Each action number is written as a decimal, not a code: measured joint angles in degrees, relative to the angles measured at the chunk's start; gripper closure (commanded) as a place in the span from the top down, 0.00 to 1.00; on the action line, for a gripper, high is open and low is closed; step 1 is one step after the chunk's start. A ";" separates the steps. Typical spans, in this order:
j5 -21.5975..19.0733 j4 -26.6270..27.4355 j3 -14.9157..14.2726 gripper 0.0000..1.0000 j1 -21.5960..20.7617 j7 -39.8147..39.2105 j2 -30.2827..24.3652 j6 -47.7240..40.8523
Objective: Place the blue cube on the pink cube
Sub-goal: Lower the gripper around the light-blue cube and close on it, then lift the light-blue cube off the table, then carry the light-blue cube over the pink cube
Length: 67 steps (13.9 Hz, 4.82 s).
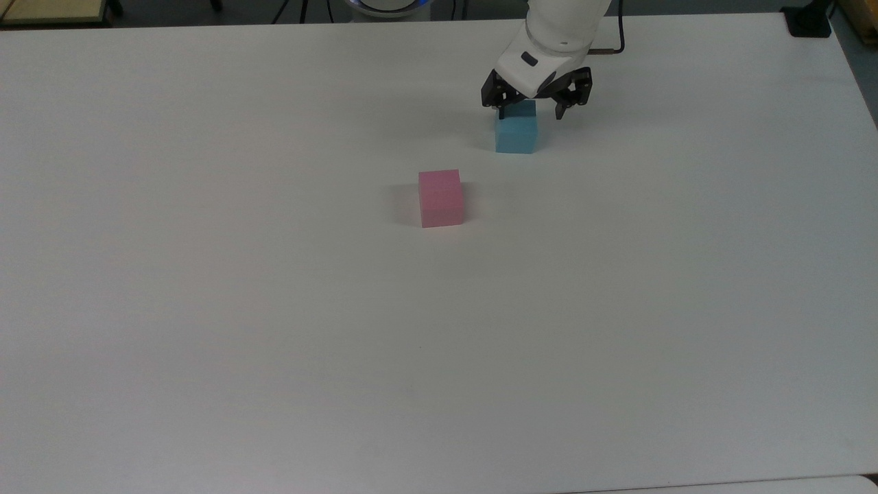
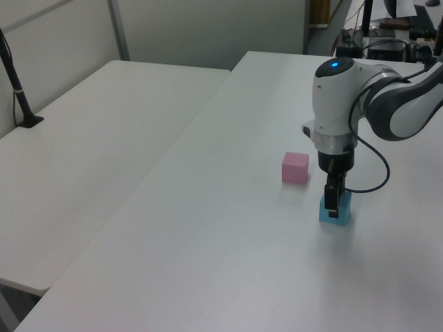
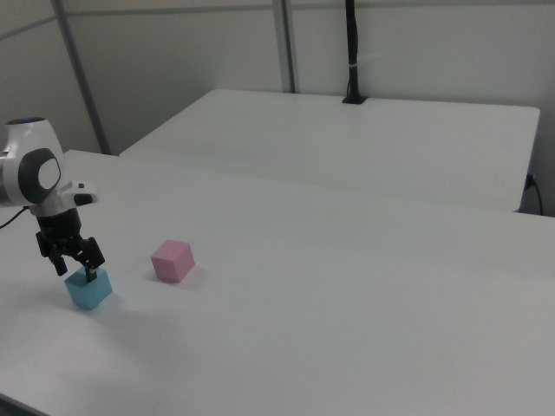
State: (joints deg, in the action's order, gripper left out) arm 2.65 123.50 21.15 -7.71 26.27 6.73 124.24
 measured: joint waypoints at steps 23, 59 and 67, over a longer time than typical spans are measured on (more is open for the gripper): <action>3.67 -2.20 -0.06 1.00 -0.03 -0.34 0.37 -2.55; -1.90 -25.41 -6.90 0.00 3.27 -4.70 -7.36 -28.75; 1.84 -35.80 -8.25 0.00 5.85 -5.62 4.60 -26.04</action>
State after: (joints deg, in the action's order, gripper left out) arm 4.49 87.71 12.90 -1.86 20.65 11.33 98.20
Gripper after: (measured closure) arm 0.405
